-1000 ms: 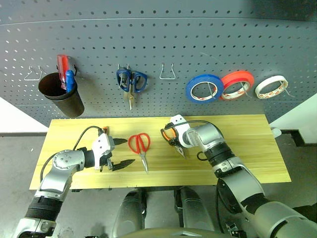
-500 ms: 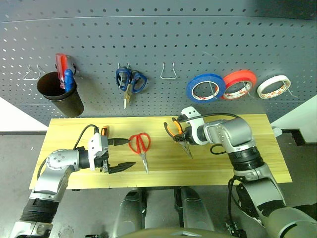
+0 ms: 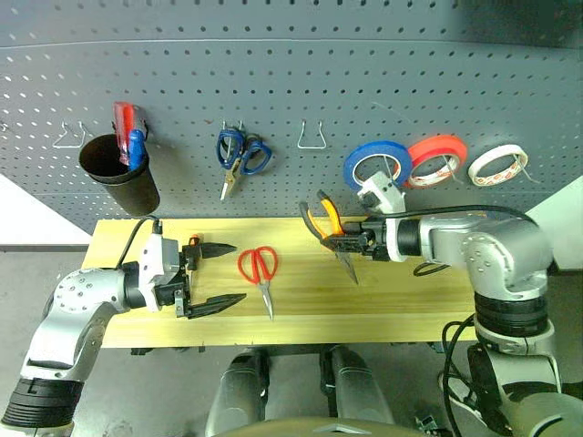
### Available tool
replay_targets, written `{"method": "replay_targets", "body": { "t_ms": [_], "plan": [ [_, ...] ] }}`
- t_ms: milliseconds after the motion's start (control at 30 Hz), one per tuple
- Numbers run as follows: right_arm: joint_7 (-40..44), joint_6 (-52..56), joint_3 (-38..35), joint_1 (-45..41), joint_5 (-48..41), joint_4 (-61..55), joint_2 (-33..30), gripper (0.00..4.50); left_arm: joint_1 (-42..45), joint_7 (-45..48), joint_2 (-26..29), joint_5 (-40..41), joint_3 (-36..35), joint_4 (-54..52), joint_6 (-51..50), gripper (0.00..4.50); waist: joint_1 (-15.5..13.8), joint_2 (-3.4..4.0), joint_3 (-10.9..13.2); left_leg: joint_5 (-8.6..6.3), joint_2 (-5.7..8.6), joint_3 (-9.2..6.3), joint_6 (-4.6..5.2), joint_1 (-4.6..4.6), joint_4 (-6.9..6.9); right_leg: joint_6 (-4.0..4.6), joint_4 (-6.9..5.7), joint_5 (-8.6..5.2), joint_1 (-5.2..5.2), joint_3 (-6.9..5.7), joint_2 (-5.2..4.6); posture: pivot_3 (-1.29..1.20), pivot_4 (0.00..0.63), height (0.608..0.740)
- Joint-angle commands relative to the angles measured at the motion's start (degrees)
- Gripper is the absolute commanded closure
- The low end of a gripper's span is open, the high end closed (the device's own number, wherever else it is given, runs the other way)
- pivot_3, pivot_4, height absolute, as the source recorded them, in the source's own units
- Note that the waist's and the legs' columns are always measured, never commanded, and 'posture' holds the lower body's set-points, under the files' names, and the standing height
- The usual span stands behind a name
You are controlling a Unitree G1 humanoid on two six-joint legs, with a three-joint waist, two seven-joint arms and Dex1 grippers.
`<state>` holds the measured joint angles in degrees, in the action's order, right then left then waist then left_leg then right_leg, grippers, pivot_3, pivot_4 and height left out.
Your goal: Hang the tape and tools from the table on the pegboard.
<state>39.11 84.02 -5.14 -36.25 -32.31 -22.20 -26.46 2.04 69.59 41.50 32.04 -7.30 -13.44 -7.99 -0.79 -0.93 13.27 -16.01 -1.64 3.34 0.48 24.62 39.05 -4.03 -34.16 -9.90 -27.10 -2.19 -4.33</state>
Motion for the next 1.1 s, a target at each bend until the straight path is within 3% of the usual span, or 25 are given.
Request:
{"method": "replay_targets", "body": {
  "t_ms": [33,233,433,733,1100],
  "plan": [
    [-2.2,-2.2,-6.2,-3.7,-3.0,-2.8,2.7,2.53,1.5,-1.6,0.0,2.2,-3.0,-1.8,-0.3,0.00,0.0,0.00,-0.7,0.02,-0.01,0.00,-0.03,0.00,0.01,0.03,0.01,0.02,0.01,0.00,0.02,0.09,0.075,0.740],
    [-8.0,-7.7,-12.0,-8.3,-5.3,-2.8,9.7,2.54,4.4,-3.4,-1.4,3.0,-4.1,0.6,-0.3,0.00,0.1,-0.01,-2.4,0.06,-0.09,-0.02,-0.10,-0.28,0.08,0.17,0.03,0.11,0.30,0.01,0.20,0.08,0.056,0.740],
    [-12.2,-16.5,-12.7,-11.4,-6.1,-1.6,13.0,2.54,8.0,-4.1,-2.1,3.7,-4.7,2.9,-0.1,0.00,0.1,0.05,-3.8,0.12,-0.15,-0.05,-0.21,-0.37,0.09,0.24,-0.03,0.15,0.35,0.01,0.37,0.08,0.045,0.740],
    [-16.1,-37.2,-4.3,-13.6,3.2,10.9,16.4,2.55,13.9,-3.1,-1.2,5.4,-6.0,6.3,-1.8,0.00,0.4,0.06,-4.4,0.21,-0.35,-0.03,-0.37,-1.19,0.08,0.57,-0.04,0.33,1.02,0.16,0.68,0.08,0.046,0.740],
    [-16.8,-58.7,3.7,-17.1,14.0,27.3,20.2,2.56,18.5,-4.8,0.5,8.8,-8.2,6.4,-8.7,0.00,1.0,0.07,-4.4,0.30,-0.39,0.02,-0.49,-1.19,0.07,0.67,-0.12,0.42,0.90,0.34,0.77,0.09,0.046,0.740]
  ]
}}
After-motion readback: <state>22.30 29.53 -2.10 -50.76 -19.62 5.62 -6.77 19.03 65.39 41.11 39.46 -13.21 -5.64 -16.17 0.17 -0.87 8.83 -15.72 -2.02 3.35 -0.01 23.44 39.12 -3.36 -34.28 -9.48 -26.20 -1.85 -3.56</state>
